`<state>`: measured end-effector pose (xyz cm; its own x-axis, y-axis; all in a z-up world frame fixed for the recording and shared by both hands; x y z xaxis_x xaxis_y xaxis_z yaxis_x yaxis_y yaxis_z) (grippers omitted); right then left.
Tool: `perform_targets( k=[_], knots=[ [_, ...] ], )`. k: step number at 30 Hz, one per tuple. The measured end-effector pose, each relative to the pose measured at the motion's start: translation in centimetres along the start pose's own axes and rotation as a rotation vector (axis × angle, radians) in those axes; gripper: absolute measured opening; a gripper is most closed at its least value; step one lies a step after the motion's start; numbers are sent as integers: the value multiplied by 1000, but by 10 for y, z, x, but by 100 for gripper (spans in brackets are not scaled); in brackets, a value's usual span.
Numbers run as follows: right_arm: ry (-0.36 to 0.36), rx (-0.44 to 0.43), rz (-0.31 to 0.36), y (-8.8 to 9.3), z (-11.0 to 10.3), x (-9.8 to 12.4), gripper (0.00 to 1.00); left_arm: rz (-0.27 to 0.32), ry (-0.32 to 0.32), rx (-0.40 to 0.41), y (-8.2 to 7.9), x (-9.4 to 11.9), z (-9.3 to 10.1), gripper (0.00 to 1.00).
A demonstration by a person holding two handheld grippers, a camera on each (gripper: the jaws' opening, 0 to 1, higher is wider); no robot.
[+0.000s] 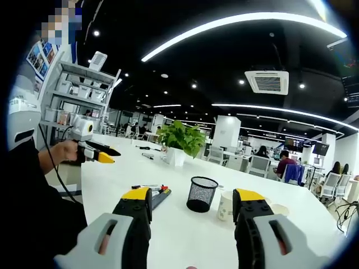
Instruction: Place the scattered laser pointers and whiteboard markers into the pen holder and stack the scattered paper cups together
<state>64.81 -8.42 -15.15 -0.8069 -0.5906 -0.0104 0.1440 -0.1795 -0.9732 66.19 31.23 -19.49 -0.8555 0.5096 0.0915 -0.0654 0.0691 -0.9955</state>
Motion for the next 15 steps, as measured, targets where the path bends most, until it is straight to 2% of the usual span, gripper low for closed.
perform_targets(
  k=[15],
  knots=[
    [-3, 9, -2, 1, 0, 1, 60, -6, -8, -17, -1, 1, 0, 50]
  ],
)
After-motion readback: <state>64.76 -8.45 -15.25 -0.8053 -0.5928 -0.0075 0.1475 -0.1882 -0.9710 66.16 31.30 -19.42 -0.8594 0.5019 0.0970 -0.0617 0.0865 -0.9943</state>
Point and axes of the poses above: the point that each gripper's makers call its tool centre point, and the gripper's own axes: x roughly backward along the fingers, z roughly to its right, y roughly out of its underside, the point moved 8 cm from there along x, roughly backward along the fingers
